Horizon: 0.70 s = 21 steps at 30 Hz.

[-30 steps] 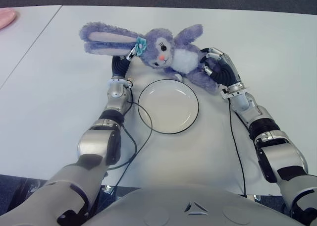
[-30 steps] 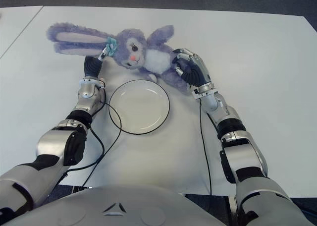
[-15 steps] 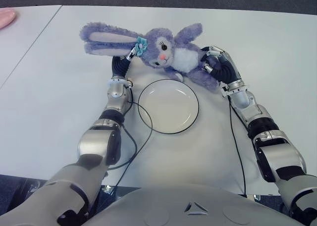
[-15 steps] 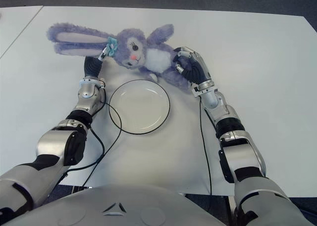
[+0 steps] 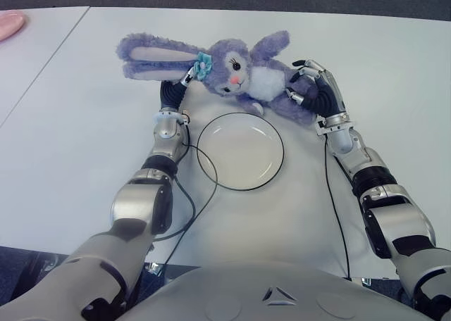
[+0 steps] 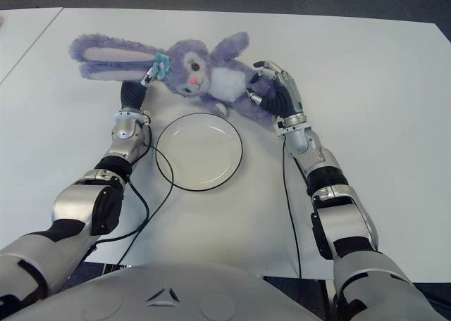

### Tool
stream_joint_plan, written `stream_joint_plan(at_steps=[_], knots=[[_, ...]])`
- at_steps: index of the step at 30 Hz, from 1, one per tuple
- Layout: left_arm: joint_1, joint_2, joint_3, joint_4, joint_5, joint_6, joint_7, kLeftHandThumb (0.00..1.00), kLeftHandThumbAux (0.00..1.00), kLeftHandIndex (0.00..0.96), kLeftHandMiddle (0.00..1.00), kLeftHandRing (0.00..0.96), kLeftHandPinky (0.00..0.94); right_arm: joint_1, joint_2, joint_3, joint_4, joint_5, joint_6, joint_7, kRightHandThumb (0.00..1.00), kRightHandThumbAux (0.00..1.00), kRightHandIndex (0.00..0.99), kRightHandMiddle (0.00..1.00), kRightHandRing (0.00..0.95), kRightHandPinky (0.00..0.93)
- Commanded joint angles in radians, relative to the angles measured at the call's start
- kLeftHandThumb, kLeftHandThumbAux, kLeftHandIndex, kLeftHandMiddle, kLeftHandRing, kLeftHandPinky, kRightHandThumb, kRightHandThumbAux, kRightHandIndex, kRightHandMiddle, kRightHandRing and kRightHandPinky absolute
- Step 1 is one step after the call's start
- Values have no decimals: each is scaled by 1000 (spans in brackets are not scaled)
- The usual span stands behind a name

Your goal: Put the doll into the plate.

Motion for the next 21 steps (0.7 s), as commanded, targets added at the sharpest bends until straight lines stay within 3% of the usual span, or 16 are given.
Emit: stream_joint_plan(at_steps=[1,21], knots=[[266,-42,0,163,10,129,1,0,503,64,112,112,120,-15,16,7,4,-74,79,-128,292,600,57,30,30,32],[265,-42,0,162,9,130,0,0,518,52,112,115,121,-28,15,37,23,-120,115,-218,347,491,11,0,0,0]])
